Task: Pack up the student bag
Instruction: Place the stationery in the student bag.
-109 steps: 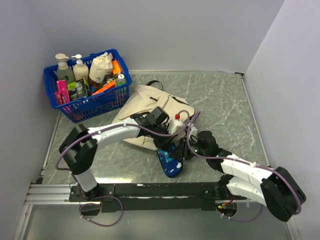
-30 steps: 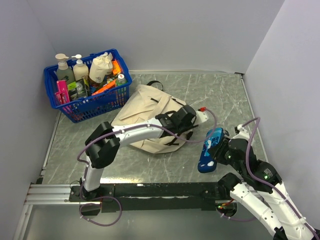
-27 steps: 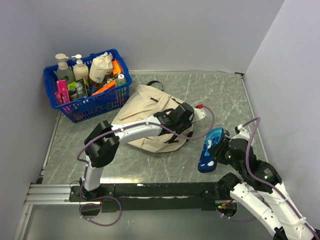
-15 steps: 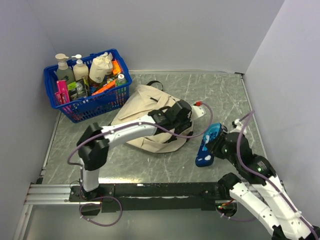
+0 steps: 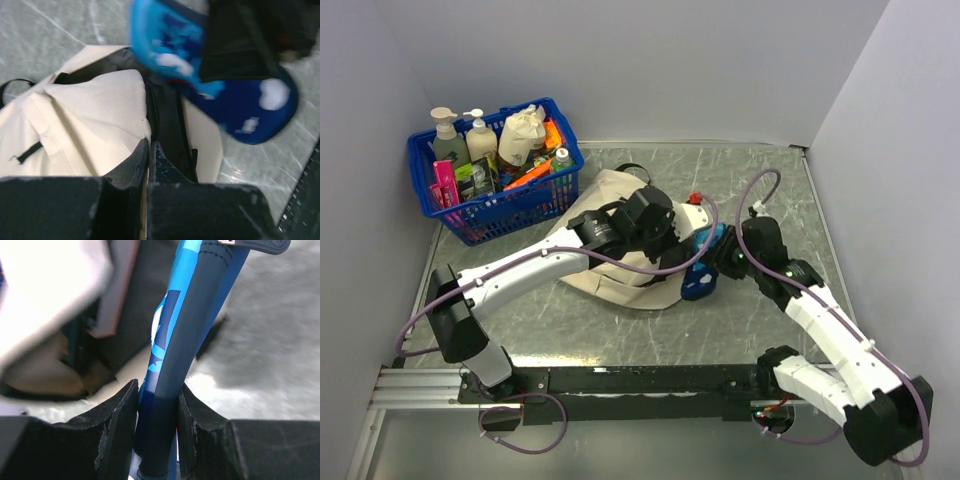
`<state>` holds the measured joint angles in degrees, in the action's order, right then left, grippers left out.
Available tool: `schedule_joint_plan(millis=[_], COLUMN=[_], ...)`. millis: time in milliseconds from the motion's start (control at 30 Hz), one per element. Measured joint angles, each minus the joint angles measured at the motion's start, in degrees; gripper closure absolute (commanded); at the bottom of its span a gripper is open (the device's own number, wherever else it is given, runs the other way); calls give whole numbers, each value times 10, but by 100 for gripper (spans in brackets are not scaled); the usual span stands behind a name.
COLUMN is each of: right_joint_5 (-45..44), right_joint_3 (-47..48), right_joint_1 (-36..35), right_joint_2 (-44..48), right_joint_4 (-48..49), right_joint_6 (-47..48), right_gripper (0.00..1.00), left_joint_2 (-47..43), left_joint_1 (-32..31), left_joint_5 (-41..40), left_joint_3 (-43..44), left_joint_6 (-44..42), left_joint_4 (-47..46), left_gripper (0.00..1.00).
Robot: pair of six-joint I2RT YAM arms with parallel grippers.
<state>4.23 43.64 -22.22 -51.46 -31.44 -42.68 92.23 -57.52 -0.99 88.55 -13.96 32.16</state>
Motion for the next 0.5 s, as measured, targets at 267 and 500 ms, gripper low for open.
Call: schedule_joint_plan(millis=[267, 500], right_joint_5=[-5, -94], right_joint_3=[18, 26], right_joint_1=[-7, -87], right_joint_2=[-76, -146], right_joint_4=[130, 169], right_joint_6=[-62, -107], right_gripper=[100, 100], left_joint_2=[-1, 10], left_joint_1=[-2, -2], left_joint_5=[34, 40], left_joint_3=[-9, 7], left_joint_6=[17, 30], left_joint_4=[13, 18], left_gripper=[99, 99])
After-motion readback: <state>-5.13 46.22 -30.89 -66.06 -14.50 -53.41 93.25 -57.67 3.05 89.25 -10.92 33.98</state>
